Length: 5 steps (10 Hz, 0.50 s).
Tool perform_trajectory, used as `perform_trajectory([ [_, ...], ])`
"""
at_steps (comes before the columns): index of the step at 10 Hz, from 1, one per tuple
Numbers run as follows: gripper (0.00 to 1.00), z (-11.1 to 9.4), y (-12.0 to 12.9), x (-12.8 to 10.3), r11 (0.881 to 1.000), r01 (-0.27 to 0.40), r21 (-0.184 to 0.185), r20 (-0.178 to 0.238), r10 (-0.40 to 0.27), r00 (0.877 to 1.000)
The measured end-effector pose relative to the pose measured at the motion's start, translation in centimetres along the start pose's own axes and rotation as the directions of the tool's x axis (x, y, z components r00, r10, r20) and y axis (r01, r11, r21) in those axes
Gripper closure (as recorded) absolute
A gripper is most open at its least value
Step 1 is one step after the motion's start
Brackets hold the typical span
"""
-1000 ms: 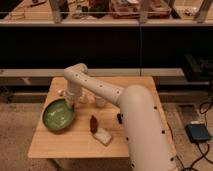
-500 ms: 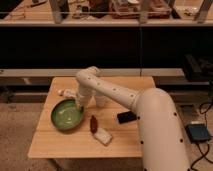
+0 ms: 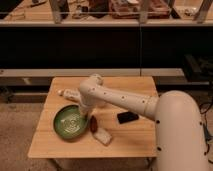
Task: Drag the ceramic bowl in a circle
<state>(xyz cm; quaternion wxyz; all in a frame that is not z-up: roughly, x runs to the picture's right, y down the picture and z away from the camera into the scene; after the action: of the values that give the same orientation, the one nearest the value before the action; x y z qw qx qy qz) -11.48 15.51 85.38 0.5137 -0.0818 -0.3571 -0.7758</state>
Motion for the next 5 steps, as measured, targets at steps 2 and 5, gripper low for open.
perform_trajectory([
  [2,1.00,-0.4,-0.1,-1.7,1.000,-0.007,-0.008,-0.008,0.007,1.000],
  [5,1.00,-0.4,-1.8,-3.6,1.000,0.010,-0.016,-0.007,-0.010,1.000],
])
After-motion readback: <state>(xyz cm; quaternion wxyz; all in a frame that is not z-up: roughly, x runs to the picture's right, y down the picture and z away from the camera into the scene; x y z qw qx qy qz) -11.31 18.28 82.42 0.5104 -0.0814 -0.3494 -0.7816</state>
